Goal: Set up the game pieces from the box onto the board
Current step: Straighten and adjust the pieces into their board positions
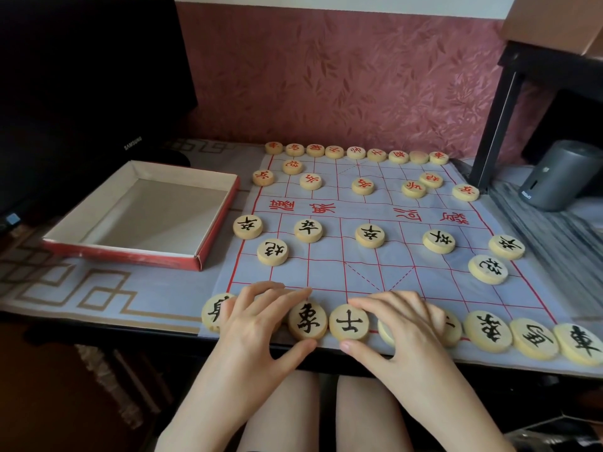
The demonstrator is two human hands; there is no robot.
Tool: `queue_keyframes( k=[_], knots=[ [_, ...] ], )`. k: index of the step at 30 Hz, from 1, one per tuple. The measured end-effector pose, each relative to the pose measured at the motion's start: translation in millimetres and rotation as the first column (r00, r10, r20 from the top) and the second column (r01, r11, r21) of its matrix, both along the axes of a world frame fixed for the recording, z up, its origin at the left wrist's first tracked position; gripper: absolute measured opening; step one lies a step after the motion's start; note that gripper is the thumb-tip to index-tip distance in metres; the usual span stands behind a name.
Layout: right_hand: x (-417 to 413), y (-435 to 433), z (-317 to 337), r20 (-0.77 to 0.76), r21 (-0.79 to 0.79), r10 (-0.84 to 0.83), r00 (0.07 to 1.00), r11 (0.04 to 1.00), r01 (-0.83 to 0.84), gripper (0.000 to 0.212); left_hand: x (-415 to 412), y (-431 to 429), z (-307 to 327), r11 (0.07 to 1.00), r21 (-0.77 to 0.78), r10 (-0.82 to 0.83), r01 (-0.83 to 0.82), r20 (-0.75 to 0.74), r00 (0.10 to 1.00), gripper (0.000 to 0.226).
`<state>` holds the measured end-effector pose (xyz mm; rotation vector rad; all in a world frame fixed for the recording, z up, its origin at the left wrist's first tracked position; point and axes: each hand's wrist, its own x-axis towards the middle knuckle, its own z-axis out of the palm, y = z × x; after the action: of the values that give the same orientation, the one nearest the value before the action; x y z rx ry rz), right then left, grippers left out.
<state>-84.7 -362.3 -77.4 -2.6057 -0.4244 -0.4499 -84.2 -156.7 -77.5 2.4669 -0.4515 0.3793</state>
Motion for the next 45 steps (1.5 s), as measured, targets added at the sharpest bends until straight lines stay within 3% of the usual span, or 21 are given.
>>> queue_keyframes(
  k=[21, 25, 28, 34, 45],
  knots=[
    [-2.0, 1.9, 0.5, -0.015, 0.001, -0.009, 1.0, 1.0, 0.009, 0.047, 1.5, 1.0, -1.8, 1.0, 0.002, 0.011, -0.011, -0.022, 1.0, 0.057],
    [-9.2, -1.3, 11.5, 0.066, 0.014, -0.013, 0.998, 1.0, 0.012, 0.049, -0.4, 1.4, 1.7, 0.999, -0.031, -0.016, 0.015, -0.027, 1.0, 0.065],
    [-12.0, -18.6, 19.1, 0.019, 0.041, -0.029, 0.999, 0.999, 0.029, 0.051, -0.3, -4.3, 8.6, 0.999, -0.035, -0.029, 0.029, 0.006, 1.0, 0.06],
    [-15.6, -53.0, 24.5, -0.012, 0.009, -0.131, 0.991, 0.991, 0.131, 0.049, 7.5, -32.6, 14.6, 0.994, -0.01, -0.113, 0.113, 0.039, 0.993, 0.051],
    [-22.9, -82.8, 25.1, 0.001, -0.087, -0.049, 0.999, 0.995, 0.049, 0.042, 15.8, -77.2, 21.3, 0.95, 0.057, -0.31, 0.308, 0.022, 0.951, 0.046]
  ],
)
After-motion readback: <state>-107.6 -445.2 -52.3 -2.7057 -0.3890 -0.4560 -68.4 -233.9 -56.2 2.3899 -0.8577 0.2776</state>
